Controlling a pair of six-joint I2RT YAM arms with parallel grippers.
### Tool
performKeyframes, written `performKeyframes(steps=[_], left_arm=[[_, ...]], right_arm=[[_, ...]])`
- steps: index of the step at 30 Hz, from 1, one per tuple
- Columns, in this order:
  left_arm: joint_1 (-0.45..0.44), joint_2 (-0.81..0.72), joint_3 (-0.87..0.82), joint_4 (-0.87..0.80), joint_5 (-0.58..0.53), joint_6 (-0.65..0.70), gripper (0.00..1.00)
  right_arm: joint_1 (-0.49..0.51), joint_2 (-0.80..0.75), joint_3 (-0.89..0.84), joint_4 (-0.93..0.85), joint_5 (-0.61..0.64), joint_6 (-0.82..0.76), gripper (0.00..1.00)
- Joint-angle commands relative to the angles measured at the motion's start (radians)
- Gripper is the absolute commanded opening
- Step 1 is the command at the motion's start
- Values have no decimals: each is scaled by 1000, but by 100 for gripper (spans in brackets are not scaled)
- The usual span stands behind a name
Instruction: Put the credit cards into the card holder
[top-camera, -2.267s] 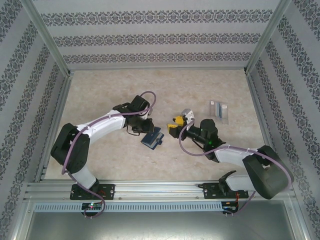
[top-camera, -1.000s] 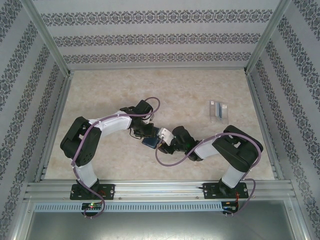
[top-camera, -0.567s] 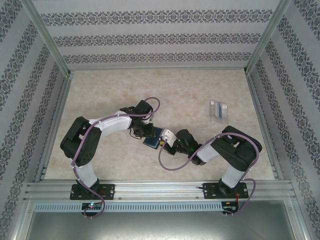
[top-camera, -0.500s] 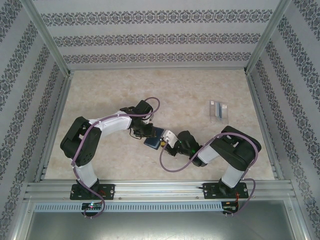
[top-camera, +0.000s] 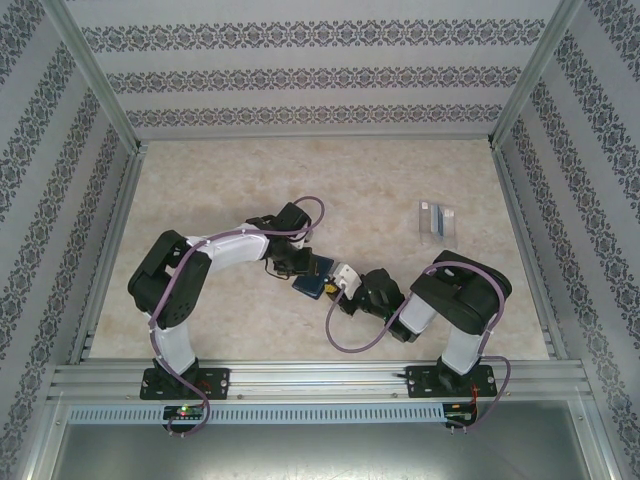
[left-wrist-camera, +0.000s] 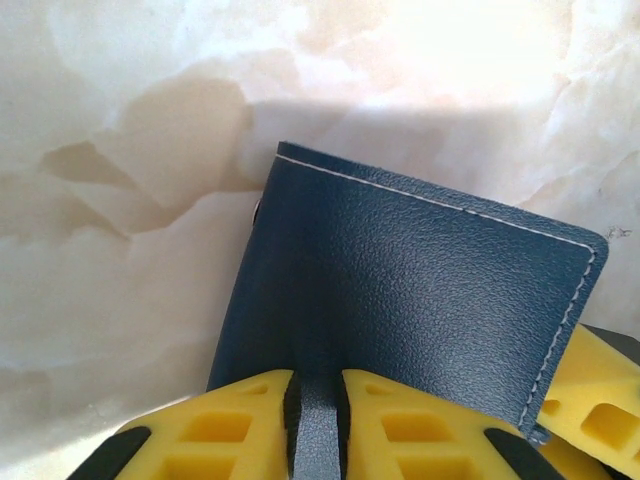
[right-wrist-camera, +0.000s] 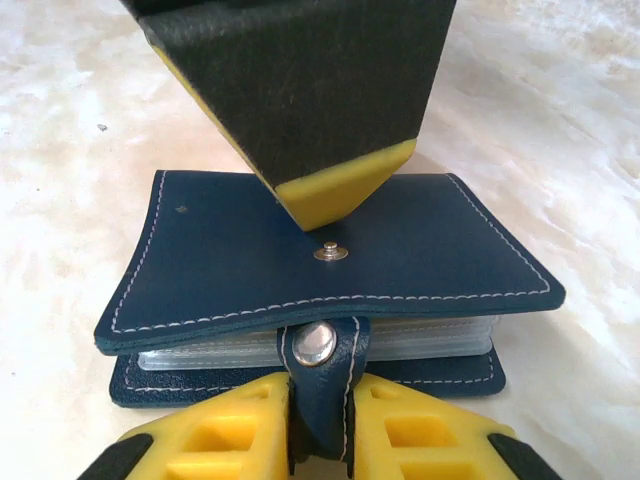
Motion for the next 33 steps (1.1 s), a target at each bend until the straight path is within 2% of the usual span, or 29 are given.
performKeyframes(steps=[1, 6, 9, 11, 17, 22, 27, 33], left_arm=[[-24, 37, 16, -24, -48, -2, 22], [-33, 70, 35, -73, -140, 1, 22], [-32, 98, 40, -105, -200, -6, 21], [-32, 103, 32, -103, -200, -7, 21], [-32, 89, 20, -92, -187, 6, 21], [-33, 98, 40, -127, -241, 15, 21], [-39, 80, 4, -59, -193, -1, 23], [-57, 46, 26, -76, -172, -1, 24]], right_arm=[[-4, -15, -7, 83, -48, 10, 19], [-7, -14, -22, 81, 6, 41, 19], [-10, 43, -49, 171, -12, 65, 19], [0, 29, -45, 156, -69, 48, 20], [16, -1, -83, 175, -24, 21, 20], [18, -5, -101, 182, -30, 41, 20], [23, -9, -104, 180, -12, 56, 21], [21, -67, -26, 0, -22, 79, 25]])
